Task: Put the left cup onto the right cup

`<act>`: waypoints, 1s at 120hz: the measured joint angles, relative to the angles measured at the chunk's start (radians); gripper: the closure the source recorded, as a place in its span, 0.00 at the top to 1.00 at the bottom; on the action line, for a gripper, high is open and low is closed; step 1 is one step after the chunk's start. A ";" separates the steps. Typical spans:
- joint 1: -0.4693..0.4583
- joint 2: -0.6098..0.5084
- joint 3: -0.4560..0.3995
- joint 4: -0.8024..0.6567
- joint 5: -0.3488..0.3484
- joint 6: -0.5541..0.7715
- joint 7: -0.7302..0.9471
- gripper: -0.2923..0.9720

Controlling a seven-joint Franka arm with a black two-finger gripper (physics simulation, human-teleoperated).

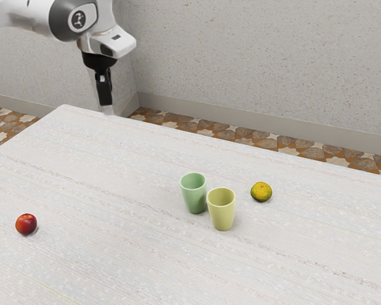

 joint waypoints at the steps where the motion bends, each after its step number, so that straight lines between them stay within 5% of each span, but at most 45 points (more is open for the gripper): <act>1: 0.004 0.002 0.000 0.002 0.000 -0.001 0.000 0.77; 61: -0.027 0.306 0.005 0.145 -0.010 0.088 0.086 0.77; 120: -0.093 0.439 0.002 0.154 -0.010 0.208 0.143 0.77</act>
